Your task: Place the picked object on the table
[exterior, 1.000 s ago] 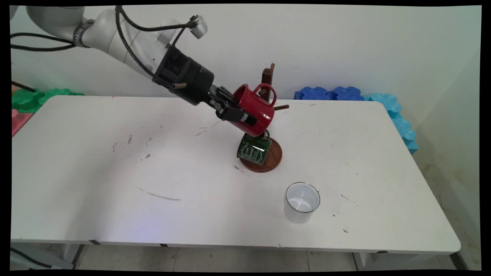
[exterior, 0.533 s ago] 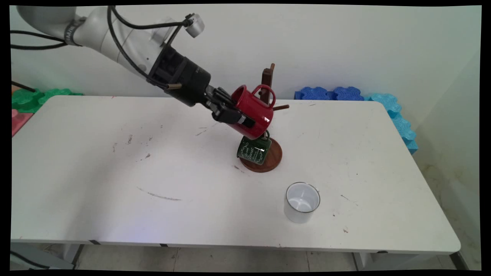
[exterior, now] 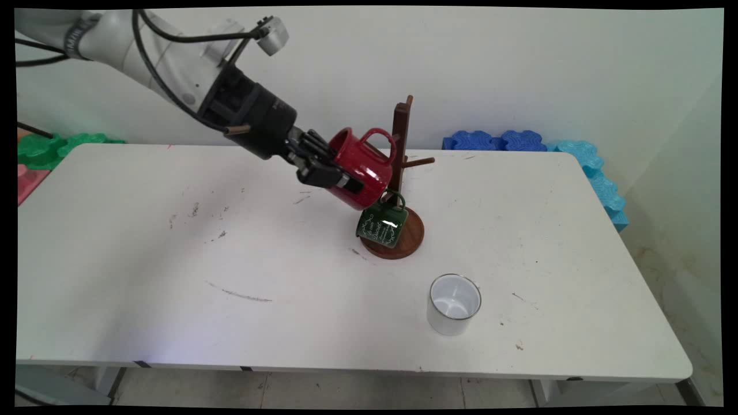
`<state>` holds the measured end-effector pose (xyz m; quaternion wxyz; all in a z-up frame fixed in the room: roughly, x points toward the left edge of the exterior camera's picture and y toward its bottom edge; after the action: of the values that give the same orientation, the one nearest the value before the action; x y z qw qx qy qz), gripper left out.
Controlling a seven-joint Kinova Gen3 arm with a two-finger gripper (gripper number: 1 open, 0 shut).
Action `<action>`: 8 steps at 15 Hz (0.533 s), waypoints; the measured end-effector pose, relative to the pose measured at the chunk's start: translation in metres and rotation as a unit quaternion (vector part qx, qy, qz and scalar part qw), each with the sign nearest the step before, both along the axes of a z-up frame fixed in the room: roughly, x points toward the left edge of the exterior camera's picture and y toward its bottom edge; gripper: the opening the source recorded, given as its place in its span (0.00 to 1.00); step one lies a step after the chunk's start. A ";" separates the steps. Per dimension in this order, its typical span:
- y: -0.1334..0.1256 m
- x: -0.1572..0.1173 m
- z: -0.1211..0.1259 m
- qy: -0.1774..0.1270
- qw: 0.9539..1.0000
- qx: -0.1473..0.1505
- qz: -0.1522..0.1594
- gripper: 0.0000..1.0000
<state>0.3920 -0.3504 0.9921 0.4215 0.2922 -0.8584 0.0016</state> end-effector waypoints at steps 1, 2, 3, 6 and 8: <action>0.003 0.004 0.001 -0.007 1.000 -0.002 0.000 0.00; 0.005 0.007 0.001 -0.015 1.000 -0.004 0.000 0.00; 0.007 0.011 0.002 -0.022 1.000 -0.006 0.001 0.00; 0.013 0.024 0.002 -0.049 0.999 -0.011 0.003 0.00; 0.016 0.034 0.000 -0.071 0.997 -0.016 0.006 0.00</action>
<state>0.4257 -0.3347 0.9926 0.3642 0.2895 -0.8843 0.0388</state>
